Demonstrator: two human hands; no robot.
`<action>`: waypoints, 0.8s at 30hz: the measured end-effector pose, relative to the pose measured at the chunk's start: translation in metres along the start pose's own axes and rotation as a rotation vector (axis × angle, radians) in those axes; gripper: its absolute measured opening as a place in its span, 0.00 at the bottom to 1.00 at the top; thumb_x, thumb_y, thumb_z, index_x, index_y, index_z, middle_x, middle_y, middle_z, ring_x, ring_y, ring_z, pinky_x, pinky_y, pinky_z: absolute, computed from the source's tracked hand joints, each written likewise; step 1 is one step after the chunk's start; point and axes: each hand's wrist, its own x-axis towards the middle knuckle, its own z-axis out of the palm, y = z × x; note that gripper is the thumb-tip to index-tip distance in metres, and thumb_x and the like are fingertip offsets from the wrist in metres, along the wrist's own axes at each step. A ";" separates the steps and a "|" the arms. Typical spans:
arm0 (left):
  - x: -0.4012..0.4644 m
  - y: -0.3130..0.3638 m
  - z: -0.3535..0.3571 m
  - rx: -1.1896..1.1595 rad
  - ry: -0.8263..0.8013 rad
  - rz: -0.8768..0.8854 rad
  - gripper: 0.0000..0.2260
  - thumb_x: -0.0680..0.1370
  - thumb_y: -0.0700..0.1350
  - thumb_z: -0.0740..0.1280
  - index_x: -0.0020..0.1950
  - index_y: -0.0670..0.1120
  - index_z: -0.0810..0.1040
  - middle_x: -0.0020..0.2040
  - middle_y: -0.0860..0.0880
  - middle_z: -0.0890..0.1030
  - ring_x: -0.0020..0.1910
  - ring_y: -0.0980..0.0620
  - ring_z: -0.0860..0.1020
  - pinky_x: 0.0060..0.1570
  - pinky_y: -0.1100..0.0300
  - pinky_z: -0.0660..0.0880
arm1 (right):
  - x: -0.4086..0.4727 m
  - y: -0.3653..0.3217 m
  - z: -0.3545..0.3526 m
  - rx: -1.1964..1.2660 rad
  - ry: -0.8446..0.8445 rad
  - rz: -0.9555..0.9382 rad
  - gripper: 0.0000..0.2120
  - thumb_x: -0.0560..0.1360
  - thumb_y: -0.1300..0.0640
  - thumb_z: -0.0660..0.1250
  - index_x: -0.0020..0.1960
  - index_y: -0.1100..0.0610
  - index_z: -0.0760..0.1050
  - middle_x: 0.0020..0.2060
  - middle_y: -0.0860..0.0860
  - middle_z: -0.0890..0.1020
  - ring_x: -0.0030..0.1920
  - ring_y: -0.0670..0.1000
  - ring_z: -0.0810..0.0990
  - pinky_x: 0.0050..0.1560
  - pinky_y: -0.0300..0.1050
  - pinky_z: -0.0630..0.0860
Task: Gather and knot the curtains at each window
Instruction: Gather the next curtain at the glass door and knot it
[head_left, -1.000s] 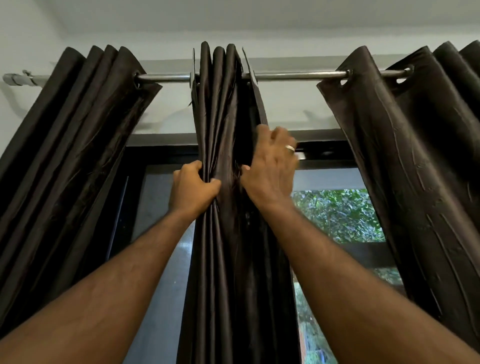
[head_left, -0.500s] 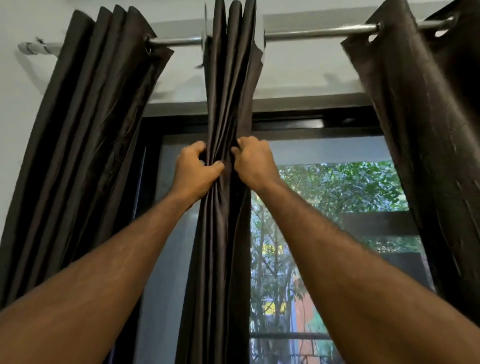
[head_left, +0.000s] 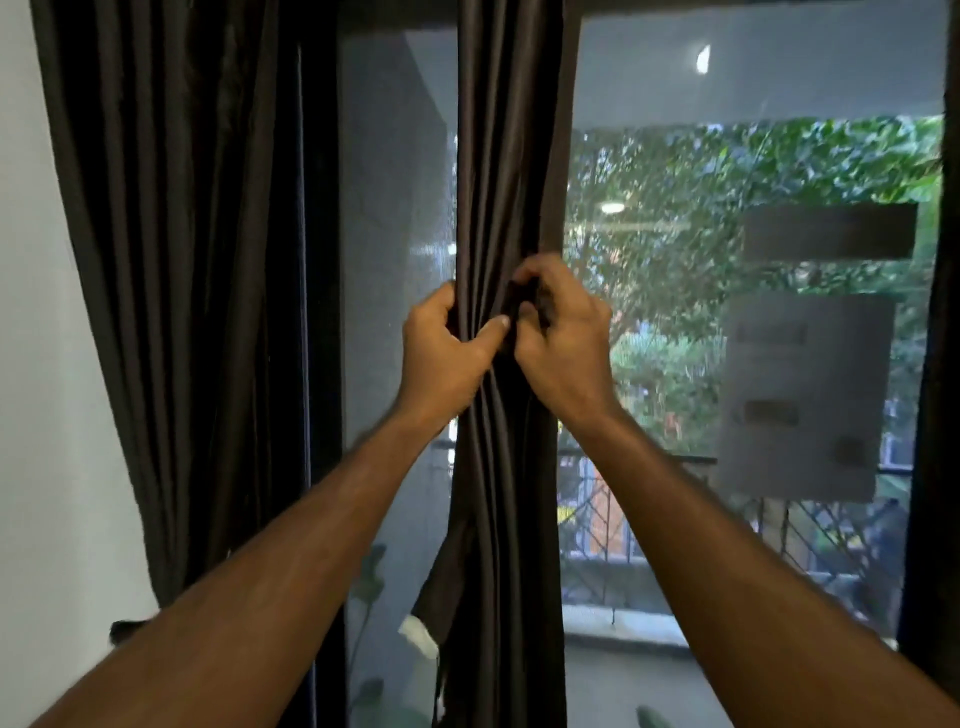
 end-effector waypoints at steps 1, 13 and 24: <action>-0.016 -0.007 -0.002 -0.006 -0.009 -0.032 0.13 0.76 0.35 0.74 0.55 0.50 0.80 0.48 0.53 0.85 0.48 0.58 0.84 0.48 0.64 0.80 | -0.018 0.003 0.000 0.008 -0.014 0.033 0.11 0.75 0.68 0.63 0.54 0.55 0.75 0.41 0.49 0.81 0.39 0.49 0.81 0.40 0.53 0.79; -0.169 -0.048 -0.010 -0.241 0.032 -0.351 0.25 0.79 0.56 0.63 0.40 0.33 0.71 0.34 0.37 0.70 0.35 0.46 0.70 0.38 0.49 0.70 | -0.201 0.007 0.002 -0.072 -0.116 0.236 0.29 0.75 0.49 0.74 0.71 0.53 0.66 0.62 0.48 0.78 0.59 0.51 0.81 0.57 0.52 0.80; -0.185 -0.046 -0.047 -0.226 0.064 -0.395 0.06 0.81 0.36 0.67 0.50 0.43 0.83 0.43 0.47 0.85 0.45 0.50 0.84 0.46 0.60 0.80 | -0.233 -0.021 0.001 -0.454 -0.027 0.122 0.12 0.76 0.50 0.71 0.57 0.52 0.83 0.73 0.59 0.67 0.71 0.60 0.69 0.66 0.61 0.69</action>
